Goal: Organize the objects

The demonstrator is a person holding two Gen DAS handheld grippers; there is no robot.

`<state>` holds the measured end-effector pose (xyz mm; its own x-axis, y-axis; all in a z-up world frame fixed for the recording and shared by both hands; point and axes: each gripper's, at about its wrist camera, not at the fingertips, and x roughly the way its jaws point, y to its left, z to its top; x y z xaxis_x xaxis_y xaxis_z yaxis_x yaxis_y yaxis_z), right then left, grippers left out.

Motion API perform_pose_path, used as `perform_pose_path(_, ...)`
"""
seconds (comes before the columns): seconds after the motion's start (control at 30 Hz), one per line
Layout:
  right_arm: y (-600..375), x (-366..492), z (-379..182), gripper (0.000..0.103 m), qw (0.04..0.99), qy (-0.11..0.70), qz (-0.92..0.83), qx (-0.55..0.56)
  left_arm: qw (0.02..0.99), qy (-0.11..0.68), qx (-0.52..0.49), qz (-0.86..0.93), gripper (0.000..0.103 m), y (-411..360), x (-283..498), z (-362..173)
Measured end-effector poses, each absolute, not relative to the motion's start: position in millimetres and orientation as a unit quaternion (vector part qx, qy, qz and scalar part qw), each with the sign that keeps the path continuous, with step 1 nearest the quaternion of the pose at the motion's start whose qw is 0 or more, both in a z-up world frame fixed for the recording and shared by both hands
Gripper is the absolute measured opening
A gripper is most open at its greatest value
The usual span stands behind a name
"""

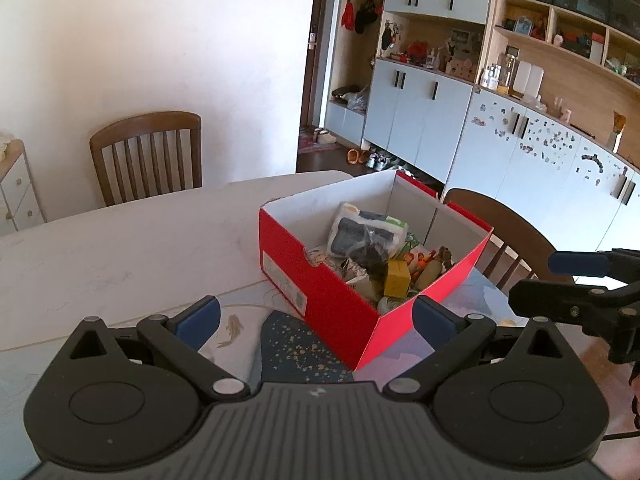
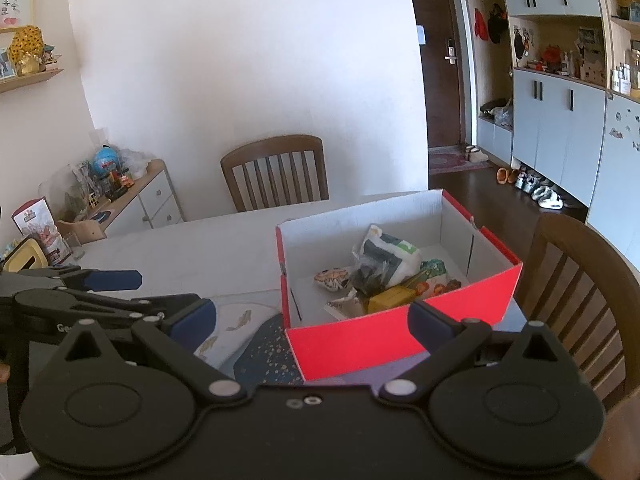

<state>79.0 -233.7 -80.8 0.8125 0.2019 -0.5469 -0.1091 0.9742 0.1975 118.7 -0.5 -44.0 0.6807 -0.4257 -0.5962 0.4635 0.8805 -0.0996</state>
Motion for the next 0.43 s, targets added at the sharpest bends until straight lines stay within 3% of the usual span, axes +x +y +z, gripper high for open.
perform_pose_path(0.43, -223.3, 73.5, -85.4, 0.102, 0.946, 0.304, 0.072, 0.088, 0.916, 0.321, 0.031, -0.238, 0.103, 16.6, 117.8, -49.4)
